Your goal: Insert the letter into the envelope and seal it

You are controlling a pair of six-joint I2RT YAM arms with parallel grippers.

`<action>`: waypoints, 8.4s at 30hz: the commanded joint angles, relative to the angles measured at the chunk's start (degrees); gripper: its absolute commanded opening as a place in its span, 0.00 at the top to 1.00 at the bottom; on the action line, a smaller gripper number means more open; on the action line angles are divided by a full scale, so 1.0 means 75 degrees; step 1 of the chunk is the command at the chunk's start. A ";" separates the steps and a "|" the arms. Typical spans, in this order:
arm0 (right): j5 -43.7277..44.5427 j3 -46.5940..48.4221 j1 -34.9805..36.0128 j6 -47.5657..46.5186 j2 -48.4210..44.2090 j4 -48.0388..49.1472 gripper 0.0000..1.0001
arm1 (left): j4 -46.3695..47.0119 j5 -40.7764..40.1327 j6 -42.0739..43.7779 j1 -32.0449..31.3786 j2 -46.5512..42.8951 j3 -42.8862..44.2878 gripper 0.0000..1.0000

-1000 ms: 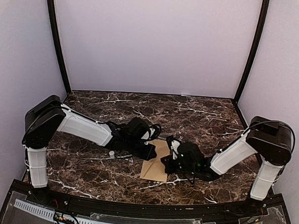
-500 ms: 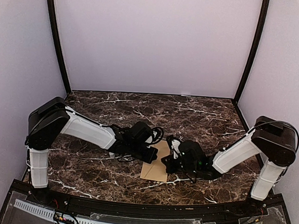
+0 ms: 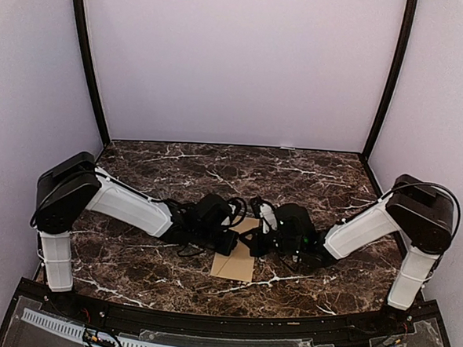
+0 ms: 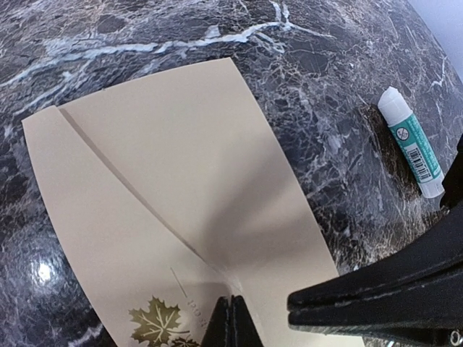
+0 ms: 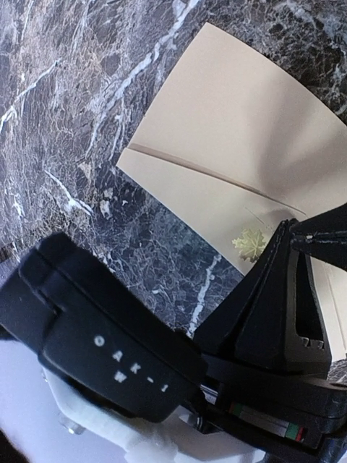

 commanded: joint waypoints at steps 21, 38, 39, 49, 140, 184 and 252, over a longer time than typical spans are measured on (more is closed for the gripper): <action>-0.1226 0.0989 -0.0230 0.0038 0.1029 0.0010 1.00 | 0.0463 -0.0257 0.0299 -0.0213 -0.0105 -0.1257 1.00; -0.0389 0.1097 -0.0256 0.0242 0.1952 -0.0661 1.00 | 0.0240 -0.0272 0.0355 -0.0280 -0.0321 -0.1289 1.00; -0.0335 0.1040 -0.0253 0.0274 0.1953 -0.0646 1.00 | 0.0199 -0.0304 0.0355 -0.0319 -0.0331 -0.1258 1.00; 0.0137 0.0679 -0.0230 0.0406 0.1785 -0.0660 1.00 | -0.0547 -0.0929 -0.0021 -0.0975 -0.0382 -0.1160 1.00; -0.0714 -0.0074 0.0946 0.1541 0.0384 -0.0853 1.00 | -0.0229 -0.1796 -0.1478 -0.1176 -0.0503 -0.1571 1.00; -0.0660 -0.0305 0.0475 0.1583 0.0883 -0.0128 1.00 | 0.0068 -0.1758 -0.1534 -0.1211 -0.0469 -0.1899 1.00; -0.0593 -0.0927 0.0398 0.1700 0.0925 -0.0190 1.00 | -0.1100 -0.2638 -0.1137 -0.1723 -0.0368 -0.0153 1.00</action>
